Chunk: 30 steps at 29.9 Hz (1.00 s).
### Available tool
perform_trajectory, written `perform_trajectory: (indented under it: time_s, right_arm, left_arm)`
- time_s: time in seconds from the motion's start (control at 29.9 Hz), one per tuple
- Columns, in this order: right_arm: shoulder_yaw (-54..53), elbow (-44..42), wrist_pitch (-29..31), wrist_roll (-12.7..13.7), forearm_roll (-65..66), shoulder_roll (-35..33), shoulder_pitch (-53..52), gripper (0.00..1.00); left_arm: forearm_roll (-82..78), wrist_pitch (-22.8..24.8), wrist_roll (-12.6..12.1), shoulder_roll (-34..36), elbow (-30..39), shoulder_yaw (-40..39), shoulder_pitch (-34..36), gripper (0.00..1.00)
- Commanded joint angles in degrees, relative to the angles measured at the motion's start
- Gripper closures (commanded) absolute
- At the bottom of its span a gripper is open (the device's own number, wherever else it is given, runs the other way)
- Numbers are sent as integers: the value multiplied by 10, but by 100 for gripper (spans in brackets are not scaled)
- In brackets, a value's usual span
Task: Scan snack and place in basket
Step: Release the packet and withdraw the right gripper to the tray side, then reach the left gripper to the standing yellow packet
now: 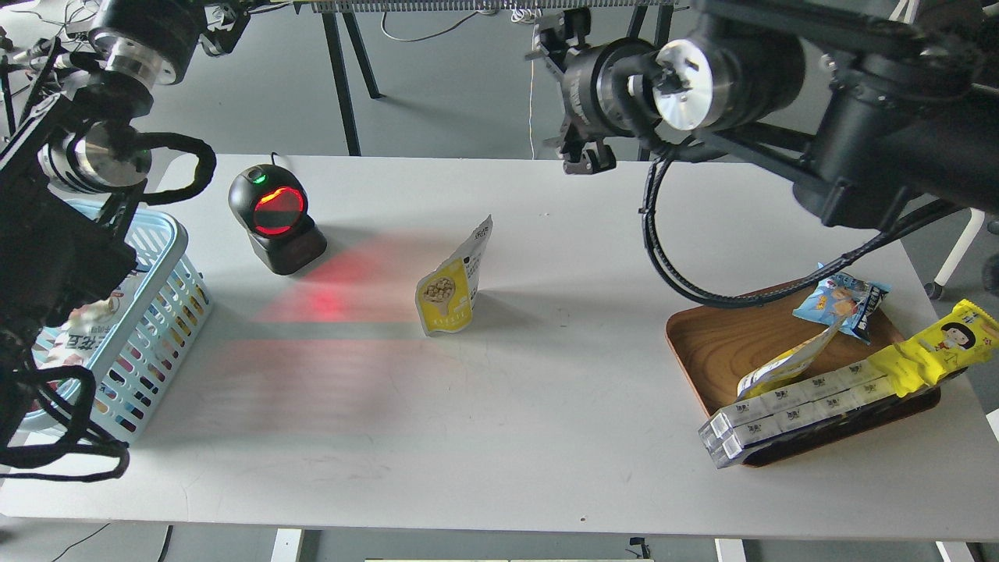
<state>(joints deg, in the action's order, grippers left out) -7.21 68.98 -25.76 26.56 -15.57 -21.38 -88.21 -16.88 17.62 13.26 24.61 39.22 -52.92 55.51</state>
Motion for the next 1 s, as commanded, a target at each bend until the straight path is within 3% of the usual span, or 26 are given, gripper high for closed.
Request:
perform_trajectory:
  time_s: [0.0, 0.1, 0.23, 0.37, 0.54, 0.6, 0.74, 0.97]
  right_arm:
    - [-73, -7, 71, -12, 6, -79, 50, 5]
    - [-139, -28, 134, -32, 6, -136, 112, 3]
    - [-219, -88, 241, -94, 5, -169, 211, 2]
    - [-293, -166, 364, -127, 5, -169, 308, 3]
    - [-365, -203, 496, -196, 0, -162, 424, 2]
    - [-390, -212, 523, -215, 0, -162, 455, 2]
    - [-428, -227, 538, -219, -2, -156, 479, 2]
    - [-475, -276, 538, -219, -2, -146, 482, 2]
  left_arm:
    - [-19, -14, -1, 79, 77, 74, 15, 0]
    - [-81, -16, -3, 143, 148, 123, 36, 0]
    - [-193, -9, -2, 274, 283, 163, 32, 0]
    - [-297, -17, 5, 418, 435, 232, 20, 0]
    - [-401, -18, 4, 540, 581, 273, 19, 0]
    - [-470, -17, 1, 550, 612, 274, 19, 0]
    - [-591, -15, -10, 519, 619, 281, 19, 0]
    - [-728, -1, -127, 362, 619, 283, 19, 0]
